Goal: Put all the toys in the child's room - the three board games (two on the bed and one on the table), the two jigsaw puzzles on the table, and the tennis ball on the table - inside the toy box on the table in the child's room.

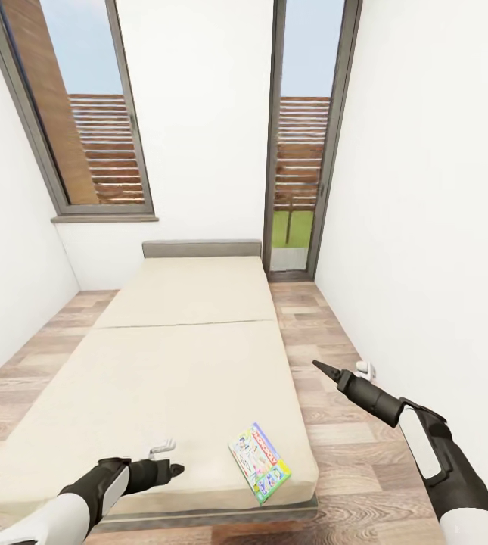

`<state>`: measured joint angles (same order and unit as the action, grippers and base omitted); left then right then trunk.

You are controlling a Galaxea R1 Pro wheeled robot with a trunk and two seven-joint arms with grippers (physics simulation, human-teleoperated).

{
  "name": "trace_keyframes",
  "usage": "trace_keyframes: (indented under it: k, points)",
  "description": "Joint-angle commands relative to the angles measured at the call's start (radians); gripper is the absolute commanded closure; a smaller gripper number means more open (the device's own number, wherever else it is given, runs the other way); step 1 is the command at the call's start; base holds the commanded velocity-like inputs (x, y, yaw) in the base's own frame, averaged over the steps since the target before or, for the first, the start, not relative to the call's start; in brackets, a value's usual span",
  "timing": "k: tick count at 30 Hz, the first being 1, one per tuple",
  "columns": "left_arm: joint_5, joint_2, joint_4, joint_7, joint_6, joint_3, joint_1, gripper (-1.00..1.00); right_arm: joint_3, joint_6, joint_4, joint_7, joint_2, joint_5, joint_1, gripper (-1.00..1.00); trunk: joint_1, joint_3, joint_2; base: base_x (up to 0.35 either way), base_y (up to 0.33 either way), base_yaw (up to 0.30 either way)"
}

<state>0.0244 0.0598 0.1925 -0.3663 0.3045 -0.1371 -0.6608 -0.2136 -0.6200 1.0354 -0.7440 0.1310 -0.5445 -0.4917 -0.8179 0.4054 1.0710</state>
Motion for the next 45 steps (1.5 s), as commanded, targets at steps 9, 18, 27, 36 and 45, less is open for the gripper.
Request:
trace_keyframes:
  k: [9,18,27,36,45]
  points:
    - [0.003,-0.002,-0.005,-0.006,0.000,-0.007,0.016,-1.00,-0.001,-0.002,-0.003,0.003,-0.003,-0.004,-0.001,-1.00,-0.008,0.007,0.015,0.000,0.000,0.000]
    - [0.004,-0.009,-0.005,-0.006,-0.003,-0.007,0.020,-1.00,-0.001,0.000,-0.003,0.005,-0.008,0.001,-0.001,-1.00,-0.008,0.007,0.015,-0.022,-0.038,0.020]
    - [0.005,-0.021,-0.005,-0.005,-0.009,-0.007,0.021,-1.00,-0.001,0.001,-0.003,0.005,-0.011,0.005,-0.001,-1.00,-0.008,0.004,0.015,-0.084,-0.133,0.169]
    - [0.008,-0.027,-0.005,-0.005,-0.010,-0.006,0.022,-1.00,-0.001,0.002,-0.006,0.003,-0.012,0.007,-0.001,-1.00,-0.008,0.004,0.015,-0.006,-0.052,0.022]
    - [0.008,-0.028,-0.005,-0.005,-0.010,-0.006,0.023,-1.00,-0.001,0.002,-0.008,0.003,-0.012,0.006,-0.001,-1.00,-0.008,0.004,0.015,-0.039,-0.110,0.001]
